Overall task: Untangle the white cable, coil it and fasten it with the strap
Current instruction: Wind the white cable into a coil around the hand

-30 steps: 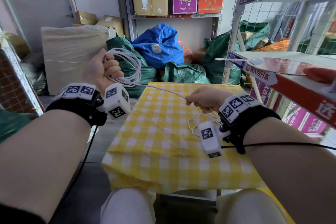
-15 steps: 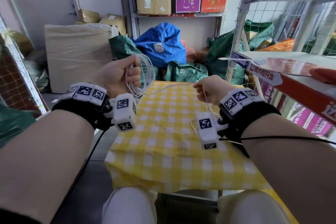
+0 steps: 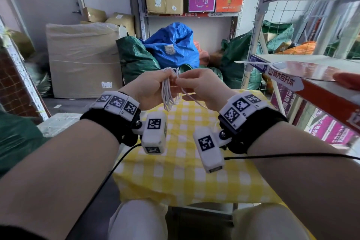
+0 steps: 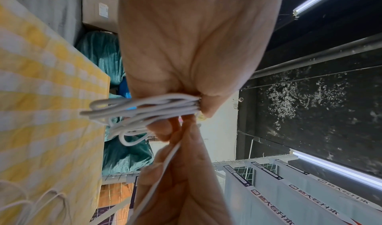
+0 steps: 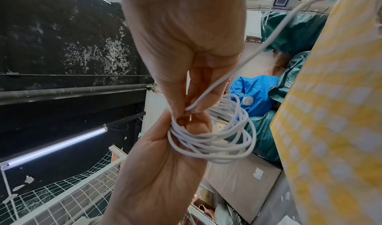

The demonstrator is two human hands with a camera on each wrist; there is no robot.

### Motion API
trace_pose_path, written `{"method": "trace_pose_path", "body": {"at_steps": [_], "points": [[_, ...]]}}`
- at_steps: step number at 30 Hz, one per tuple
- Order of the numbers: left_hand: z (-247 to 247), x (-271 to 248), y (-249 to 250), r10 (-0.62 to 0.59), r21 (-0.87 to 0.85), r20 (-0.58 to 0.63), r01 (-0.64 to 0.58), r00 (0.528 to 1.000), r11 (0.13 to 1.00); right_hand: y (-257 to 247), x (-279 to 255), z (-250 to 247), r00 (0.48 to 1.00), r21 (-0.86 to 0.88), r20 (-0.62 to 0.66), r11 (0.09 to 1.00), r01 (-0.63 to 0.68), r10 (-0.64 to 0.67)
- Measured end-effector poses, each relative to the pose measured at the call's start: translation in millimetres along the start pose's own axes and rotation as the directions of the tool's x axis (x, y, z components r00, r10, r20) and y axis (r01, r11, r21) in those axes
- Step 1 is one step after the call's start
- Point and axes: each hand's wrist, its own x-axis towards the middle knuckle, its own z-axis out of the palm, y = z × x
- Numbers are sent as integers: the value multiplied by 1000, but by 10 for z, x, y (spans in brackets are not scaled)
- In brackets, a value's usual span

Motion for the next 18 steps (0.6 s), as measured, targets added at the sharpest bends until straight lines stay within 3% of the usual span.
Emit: {"method": "trace_pose_path", "body": {"at_steps": [8, 10, 14, 18], "points": [[53, 58, -43, 26, -26, 4, -26, 1000, 999, 42, 8, -45, 998, -74, -19, 995, 62, -64], [88, 72, -37, 25, -106, -36, -29, 999, 994, 67, 1, -99, 999, -98, -6, 994, 49, -50], [71, 127, -36, 20, -291, -120, -54, 993, 955, 195, -23, -348, 997, -254, 33, 966, -54, 64], [103, 188, -84, 6, -377, -139, -59, 990, 924, 397, -77, -707, 971, -502, 23, 843, -195, 239]]}}
